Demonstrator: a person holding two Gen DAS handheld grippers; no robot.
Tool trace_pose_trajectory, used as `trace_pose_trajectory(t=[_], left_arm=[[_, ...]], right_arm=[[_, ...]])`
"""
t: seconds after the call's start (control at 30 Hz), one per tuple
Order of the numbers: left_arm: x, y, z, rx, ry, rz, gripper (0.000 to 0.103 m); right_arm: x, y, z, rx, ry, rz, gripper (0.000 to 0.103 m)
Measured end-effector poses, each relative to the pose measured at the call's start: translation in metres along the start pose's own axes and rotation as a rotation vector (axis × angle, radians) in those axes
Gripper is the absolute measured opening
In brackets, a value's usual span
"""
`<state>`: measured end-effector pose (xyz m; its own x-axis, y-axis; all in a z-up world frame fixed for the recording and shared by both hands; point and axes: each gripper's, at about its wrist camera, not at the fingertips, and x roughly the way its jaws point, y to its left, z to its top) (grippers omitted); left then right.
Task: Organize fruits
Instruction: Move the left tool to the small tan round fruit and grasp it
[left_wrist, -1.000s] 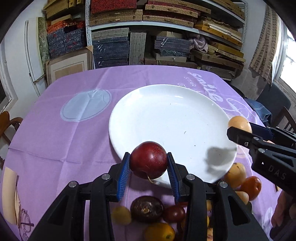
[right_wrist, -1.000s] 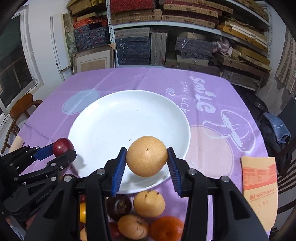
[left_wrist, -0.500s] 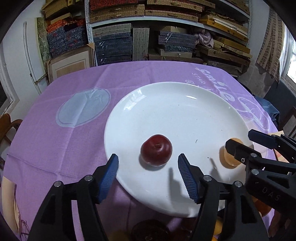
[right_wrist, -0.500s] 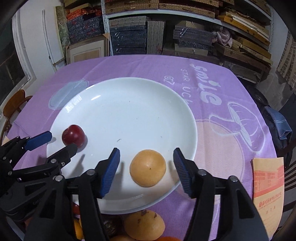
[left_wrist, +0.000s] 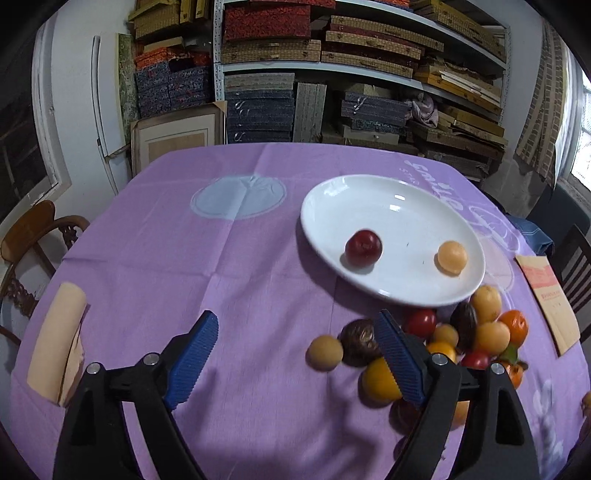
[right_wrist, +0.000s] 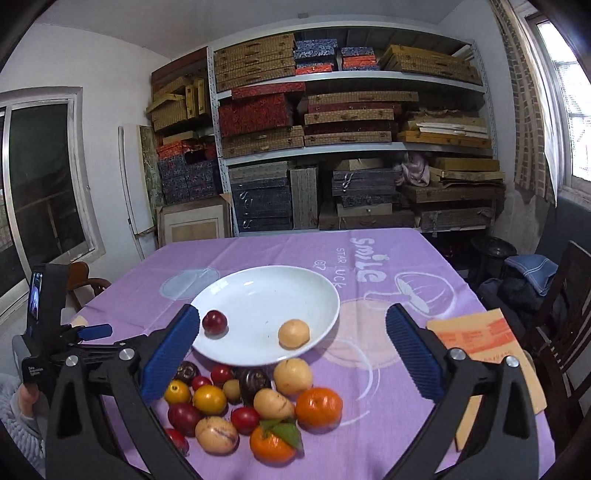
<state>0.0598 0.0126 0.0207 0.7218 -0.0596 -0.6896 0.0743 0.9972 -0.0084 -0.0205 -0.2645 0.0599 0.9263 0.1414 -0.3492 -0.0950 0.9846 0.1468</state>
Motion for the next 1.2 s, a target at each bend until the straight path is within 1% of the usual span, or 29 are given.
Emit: trace_pose_trajectory(t=[0.07,0.13,0.17,0.23,0.3,0.37,0.5,0.6,0.7,0.77,0.87,0.9,0.97,1.0,1.1,1.2], left_arm=[[0.005,0.000,-0.015,0.007,0.006,0.016,0.087],[0.012,0.001,-0.024,0.010,-0.006,0.052,0.087],[0.017,0.001,-0.026,0.009,-0.008,0.072,0.087],[0.024,0.003,-0.026,0.006,0.011,0.073,0.087],[0.025,0.004,-0.027,0.000,0.005,0.067,0.087],[0.028,-0.001,-0.026,0.021,0.002,0.072,0.087],[0.037,-0.004,-0.026,0.034,0.026,0.034,0.087],[0.043,-0.001,-0.023,0.017,0.048,0.011,0.087],[0.050,0.006,-0.021,-0.025,0.070,0.016,0.088],[0.051,0.012,-0.021,-0.054,0.067,0.007,0.088],[0.048,0.011,-0.020,-0.039,0.052,0.036,0.088],[0.048,0.009,-0.021,-0.028,0.059,0.036,0.088],[0.050,0.006,-0.023,-0.018,0.083,0.011,0.088],[0.052,0.003,-0.023,-0.009,0.092,0.003,0.086],[0.055,0.001,-0.018,-0.015,0.080,-0.016,0.086],[0.061,0.001,-0.015,-0.034,0.088,-0.047,0.081]], right_arm=[[-0.004,0.000,-0.022,0.017,0.002,0.013,0.099],[0.000,0.001,-0.038,0.005,0.043,-0.003,0.099],[0.004,0.002,-0.042,-0.012,0.072,-0.020,0.099],[0.010,0.004,-0.046,-0.026,0.099,-0.027,0.099],[0.008,0.003,-0.047,-0.018,0.093,-0.019,0.099],[0.007,0.000,-0.048,-0.018,0.080,-0.023,0.099],[0.008,-0.004,-0.046,-0.005,0.083,-0.032,0.099],[0.011,-0.007,-0.045,0.007,0.095,-0.034,0.099],[0.012,-0.008,-0.045,0.017,0.099,-0.031,0.099],[0.012,-0.008,-0.045,0.016,0.097,-0.031,0.099],[0.011,-0.008,-0.045,0.016,0.097,-0.033,0.099],[0.012,-0.009,-0.046,0.016,0.098,-0.033,0.099],[0.012,-0.009,-0.046,0.019,0.098,-0.031,0.099],[0.012,-0.010,-0.046,0.023,0.098,-0.031,0.099],[0.013,-0.013,-0.048,0.033,0.100,-0.033,0.099],[0.013,-0.015,-0.048,0.042,0.099,-0.033,0.099]])
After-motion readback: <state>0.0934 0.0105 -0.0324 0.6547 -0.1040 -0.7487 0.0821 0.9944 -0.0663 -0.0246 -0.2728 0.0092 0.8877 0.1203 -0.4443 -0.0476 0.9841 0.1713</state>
